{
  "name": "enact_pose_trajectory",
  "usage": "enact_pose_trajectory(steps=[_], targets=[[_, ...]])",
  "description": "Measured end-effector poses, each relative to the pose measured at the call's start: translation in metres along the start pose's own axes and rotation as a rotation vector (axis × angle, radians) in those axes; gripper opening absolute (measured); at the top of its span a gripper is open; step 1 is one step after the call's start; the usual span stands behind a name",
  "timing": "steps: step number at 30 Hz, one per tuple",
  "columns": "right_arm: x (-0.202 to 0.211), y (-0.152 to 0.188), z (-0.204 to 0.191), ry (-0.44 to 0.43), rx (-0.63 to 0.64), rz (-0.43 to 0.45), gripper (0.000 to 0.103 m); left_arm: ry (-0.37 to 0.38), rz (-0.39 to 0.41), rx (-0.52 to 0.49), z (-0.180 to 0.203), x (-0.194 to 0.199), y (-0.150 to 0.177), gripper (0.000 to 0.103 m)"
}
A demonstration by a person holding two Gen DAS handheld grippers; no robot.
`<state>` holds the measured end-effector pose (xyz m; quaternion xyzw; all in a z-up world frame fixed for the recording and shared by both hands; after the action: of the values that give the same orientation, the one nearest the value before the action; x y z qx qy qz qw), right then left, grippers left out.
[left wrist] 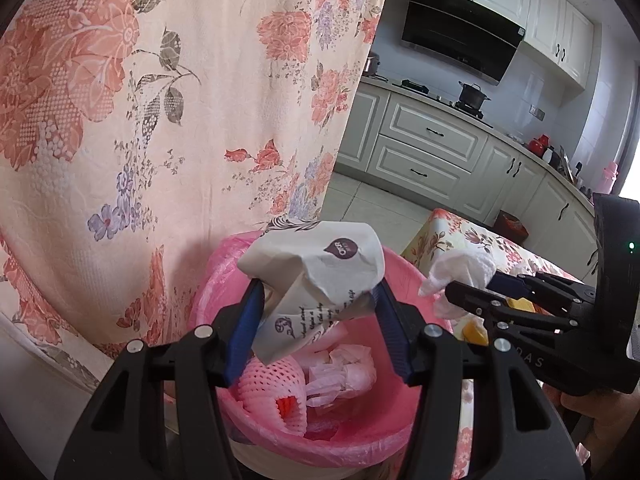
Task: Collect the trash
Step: 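Open both grippers to drop the tissue pack and wipe into the bin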
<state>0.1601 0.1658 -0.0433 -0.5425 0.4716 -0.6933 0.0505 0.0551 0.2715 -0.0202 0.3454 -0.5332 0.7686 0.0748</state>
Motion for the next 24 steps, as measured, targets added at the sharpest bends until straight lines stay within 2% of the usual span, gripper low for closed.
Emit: enact_pose_trajectory(steps=[2,10,15,17,24], targets=[[-0.001,-0.002,0.002,0.013,0.002,0.004,0.059,-0.001,0.002,0.001,-0.001,0.001,-0.001,0.054],[0.0,0.003,0.007,0.022,-0.009,0.004,0.059,0.002,-0.008,0.003,0.001,-0.004,0.002,0.054],[0.005,0.008,0.019,0.037,-0.036,0.011,0.063,-0.004,-0.016,0.002,0.003,-0.01,0.0,0.055],[0.008,0.009,0.025,0.043,-0.05,0.017,0.064,-0.005,-0.017,0.011,0.002,-0.011,-0.002,0.062],[0.016,0.018,0.042,0.059,-0.077,0.021,0.067,-0.005,-0.006,0.016,0.006,-0.011,-0.005,0.065]])
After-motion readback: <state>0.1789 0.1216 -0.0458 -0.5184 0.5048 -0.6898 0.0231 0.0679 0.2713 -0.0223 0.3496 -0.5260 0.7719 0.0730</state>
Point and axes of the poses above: each gripper's, at about its wrist camera, not at the fingertips, and x roughly against the way its jaws point, z to its right, y to its underside, the point moved 9 cm from there along -x, roughly the way its jaws point
